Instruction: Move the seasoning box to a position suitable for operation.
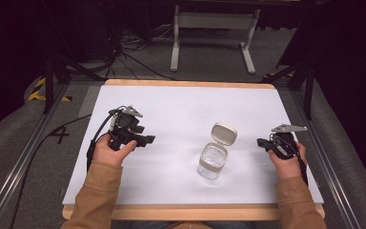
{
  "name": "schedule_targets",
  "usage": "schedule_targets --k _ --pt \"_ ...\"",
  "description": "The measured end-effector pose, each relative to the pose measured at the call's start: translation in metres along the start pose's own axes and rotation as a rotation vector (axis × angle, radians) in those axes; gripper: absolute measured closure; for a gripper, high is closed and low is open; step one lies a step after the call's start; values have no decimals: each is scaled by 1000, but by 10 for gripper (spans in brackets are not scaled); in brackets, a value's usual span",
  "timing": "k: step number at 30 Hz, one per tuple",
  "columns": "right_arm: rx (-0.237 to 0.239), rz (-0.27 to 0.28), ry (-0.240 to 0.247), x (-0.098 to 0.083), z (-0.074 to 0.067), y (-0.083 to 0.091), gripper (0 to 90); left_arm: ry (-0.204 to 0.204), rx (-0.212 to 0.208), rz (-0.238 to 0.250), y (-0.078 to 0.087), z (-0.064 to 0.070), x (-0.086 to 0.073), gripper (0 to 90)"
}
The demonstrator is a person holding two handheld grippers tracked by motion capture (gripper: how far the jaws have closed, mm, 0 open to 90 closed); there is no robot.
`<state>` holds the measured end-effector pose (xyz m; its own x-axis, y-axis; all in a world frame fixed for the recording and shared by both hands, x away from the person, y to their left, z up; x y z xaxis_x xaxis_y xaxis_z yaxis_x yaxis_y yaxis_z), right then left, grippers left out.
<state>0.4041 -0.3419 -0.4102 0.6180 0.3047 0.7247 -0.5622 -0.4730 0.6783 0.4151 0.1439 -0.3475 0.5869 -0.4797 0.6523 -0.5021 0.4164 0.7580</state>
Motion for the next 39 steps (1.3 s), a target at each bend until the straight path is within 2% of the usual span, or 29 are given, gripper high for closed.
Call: schedule_targets --k 8,10,14,20,21,23,25,27,31,34,39 --pt "26 20 -5 4 0 9 900 -8 1 3 0 6 0 461" --pt "40 24 -8 5 -1 10 900 -28 -17 -2 1 7 0 523" --pt "49 30 3 8 -5 13 900 -49 -73 -14 -4 16 2 712" --pt "60 33 17 10 -9 15 900 -78 -92 -36 -11 26 6 824" --pt "63 32 19 10 -10 15 900 -81 -104 -39 -12 29 6 824" --pt "67 27 27 11 -12 15 900 -99 -138 -49 -15 34 7 889" --pt "74 27 30 11 -13 15 900 -108 -182 -54 -18 38 8 895" --pt "79 27 33 12 -15 16 900 -110 -190 -52 -21 42 9 896" --pt "87 27 35 12 -16 16 900 -129 -184 -59 -25 48 11 896" --pt "89 23 35 12 -18 16 900 -129 -176 -61 -28 53 12 895" --pt "94 18 45 12 -21 17 900 -169 -181 -75 -40 68 14 895"
Point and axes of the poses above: each handheld gripper's, and its own axes: y roughly backward along the jaws, x roughly out of its top, z roughly to its right, the point moved 1 cm from there along -y, roughly forward along the jaws, and after that the axes turned 10 degrees about x, right-handed, at the moved point
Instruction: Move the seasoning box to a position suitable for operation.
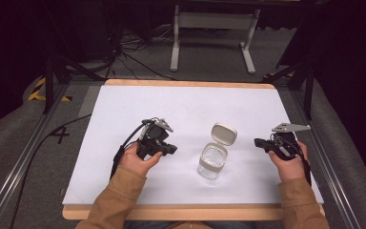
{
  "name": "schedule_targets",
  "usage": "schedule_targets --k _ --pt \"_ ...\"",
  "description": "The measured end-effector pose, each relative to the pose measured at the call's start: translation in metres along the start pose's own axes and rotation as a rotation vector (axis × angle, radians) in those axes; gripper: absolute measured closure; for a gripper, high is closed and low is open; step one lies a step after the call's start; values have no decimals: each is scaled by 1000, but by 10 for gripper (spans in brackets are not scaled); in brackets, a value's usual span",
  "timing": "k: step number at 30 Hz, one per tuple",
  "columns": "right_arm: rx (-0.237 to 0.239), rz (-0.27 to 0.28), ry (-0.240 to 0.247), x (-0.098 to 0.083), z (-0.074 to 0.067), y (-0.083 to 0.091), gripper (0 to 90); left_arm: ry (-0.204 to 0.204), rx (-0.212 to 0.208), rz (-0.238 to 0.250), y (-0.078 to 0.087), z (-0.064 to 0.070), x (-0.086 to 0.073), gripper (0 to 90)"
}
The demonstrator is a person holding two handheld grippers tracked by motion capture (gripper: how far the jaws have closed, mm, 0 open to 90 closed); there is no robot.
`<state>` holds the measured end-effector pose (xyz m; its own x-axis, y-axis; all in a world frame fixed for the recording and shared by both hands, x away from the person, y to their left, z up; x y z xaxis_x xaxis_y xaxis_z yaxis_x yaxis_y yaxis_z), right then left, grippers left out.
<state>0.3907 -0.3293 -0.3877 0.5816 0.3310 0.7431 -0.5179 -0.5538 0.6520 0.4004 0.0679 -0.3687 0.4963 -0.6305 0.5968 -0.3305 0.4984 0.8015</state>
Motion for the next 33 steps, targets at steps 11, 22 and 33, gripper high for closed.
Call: schedule_targets --k 11,22,33 --pt "8 -11 13 0 -4 -1 900 -36 1 -33 -34 20 7 897" --pt "15 -21 22 1 -7 -4 900 -47 -27 -31 -57 35 11 897" --pt "18 -25 24 1 -8 -4 900 -65 -32 -33 -66 44 14 897"
Point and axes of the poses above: each handheld gripper's, and its own axes: y roughly backward along the jaws, x roughly out of its top, z roughly to its right, the point moved 1 cm from there along -y, roughly forward along the jaws, and after that the axes turned 10 degrees about x, right-handed, at the moved point
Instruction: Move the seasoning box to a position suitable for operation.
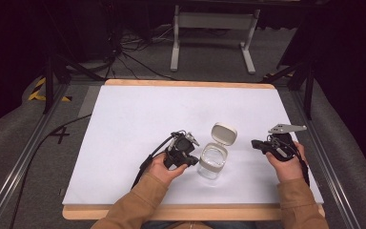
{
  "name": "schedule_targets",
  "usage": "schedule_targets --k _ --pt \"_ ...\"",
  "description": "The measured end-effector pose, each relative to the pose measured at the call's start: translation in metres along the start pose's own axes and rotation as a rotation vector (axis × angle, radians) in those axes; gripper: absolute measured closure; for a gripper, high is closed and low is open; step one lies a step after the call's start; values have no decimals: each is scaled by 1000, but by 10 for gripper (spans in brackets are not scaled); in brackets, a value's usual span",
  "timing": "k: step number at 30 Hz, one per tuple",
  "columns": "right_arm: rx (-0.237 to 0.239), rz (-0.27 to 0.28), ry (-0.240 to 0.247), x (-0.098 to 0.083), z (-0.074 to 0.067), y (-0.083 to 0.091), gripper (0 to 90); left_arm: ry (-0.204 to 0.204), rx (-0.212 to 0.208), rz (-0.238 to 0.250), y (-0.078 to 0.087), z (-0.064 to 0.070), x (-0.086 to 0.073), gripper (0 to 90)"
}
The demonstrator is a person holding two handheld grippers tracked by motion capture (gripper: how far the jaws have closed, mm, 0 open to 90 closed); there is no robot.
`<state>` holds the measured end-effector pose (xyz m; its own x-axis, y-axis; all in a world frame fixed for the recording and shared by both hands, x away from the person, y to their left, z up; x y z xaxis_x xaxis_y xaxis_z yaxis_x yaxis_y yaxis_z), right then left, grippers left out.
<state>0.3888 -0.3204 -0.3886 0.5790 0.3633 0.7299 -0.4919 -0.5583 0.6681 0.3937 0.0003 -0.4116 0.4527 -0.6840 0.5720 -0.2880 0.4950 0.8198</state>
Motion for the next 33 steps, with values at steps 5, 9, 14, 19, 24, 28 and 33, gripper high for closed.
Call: schedule_targets --k 5,9,14,19,24,28,33 --pt "2 -3 7 0 -1 -2 900 -7 -10 -2 0 1 0 897" --pt "4 -5 7 1 -2 -2 900 -27 -28 -5 0 6 0 896" --pt "6 -8 8 1 -3 -3 900 -64 -48 -18 -1 15 1 895" --pt "10 -10 9 2 -3 -4 900 -96 -58 -26 -2 21 3 895" --pt "16 -12 10 2 -3 -5 900 -94 -63 -30 -3 25 3 895" --pt "20 -14 11 2 -4 -6 900 -106 -69 -32 -3 25 3 873" --pt "31 -1 17 6 -6 -4 900 -50 -39 -10 12 11 0 838"
Point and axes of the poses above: each handheld gripper's, and its own axes: y roughly backward along the jaws, x roughly out of its top, z roughly to its right, the point moved 1 cm from there along -y, roughly forward along the jaws, and after that the axes turned 10 degrees about x, right-handed, at the moved point
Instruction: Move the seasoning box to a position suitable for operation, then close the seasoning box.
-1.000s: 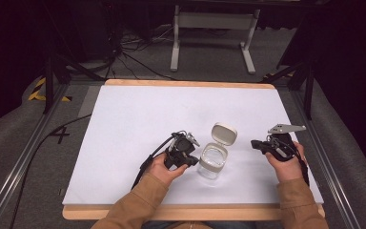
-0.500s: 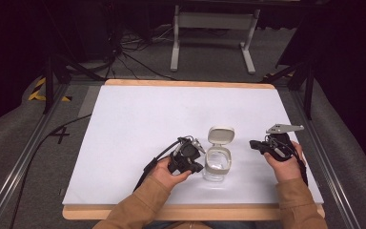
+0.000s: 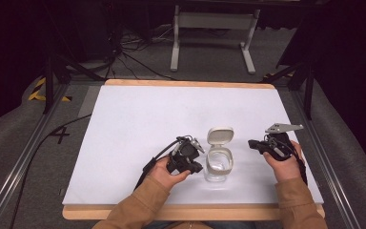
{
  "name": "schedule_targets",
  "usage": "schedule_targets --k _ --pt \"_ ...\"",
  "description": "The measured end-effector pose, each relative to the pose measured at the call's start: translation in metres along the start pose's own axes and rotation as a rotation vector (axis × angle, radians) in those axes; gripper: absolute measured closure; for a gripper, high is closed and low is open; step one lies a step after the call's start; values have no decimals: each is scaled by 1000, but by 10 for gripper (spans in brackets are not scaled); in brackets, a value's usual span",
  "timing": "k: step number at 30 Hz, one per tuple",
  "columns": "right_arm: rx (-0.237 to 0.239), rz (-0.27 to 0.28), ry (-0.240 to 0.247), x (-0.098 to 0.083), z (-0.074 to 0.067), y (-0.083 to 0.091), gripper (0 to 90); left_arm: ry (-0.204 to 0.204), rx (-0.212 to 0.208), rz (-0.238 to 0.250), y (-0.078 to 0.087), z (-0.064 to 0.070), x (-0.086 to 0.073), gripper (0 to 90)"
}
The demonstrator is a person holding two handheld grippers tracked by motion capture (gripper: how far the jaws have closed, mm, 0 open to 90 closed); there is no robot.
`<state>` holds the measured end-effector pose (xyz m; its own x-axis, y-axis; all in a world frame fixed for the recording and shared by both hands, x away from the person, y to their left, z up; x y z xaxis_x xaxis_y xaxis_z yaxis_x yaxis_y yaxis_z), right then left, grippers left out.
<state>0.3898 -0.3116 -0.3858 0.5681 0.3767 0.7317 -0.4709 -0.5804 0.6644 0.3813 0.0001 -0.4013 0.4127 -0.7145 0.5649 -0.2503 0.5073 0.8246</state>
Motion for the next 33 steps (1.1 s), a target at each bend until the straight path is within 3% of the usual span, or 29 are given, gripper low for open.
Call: schedule_targets --k 7,13,16,33 --pt "21 27 42 6 -6 5 900 85 59 70 32 -25 -7 766" --pt "51 54 83 15 -13 8 900 126 102 123 55 -40 -16 727" --pt "76 72 97 21 -17 9 900 143 126 125 65 -48 -22 715" --pt "177 129 127 45 -22 -3 900 248 191 158 97 -61 -56 679"
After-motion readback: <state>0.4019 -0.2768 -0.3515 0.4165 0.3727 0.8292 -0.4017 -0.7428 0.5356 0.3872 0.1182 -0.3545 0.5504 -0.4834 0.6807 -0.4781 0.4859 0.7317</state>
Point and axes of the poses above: each handheld gripper's, and its own axes: y roughly backward along the jaws, x roughly out of its top, z roughly to its right, the point moved 1 cm from there along -y, roughly forward along the jaws, and after that the axes turned 10 degrees about x, right-handed, at the moved point
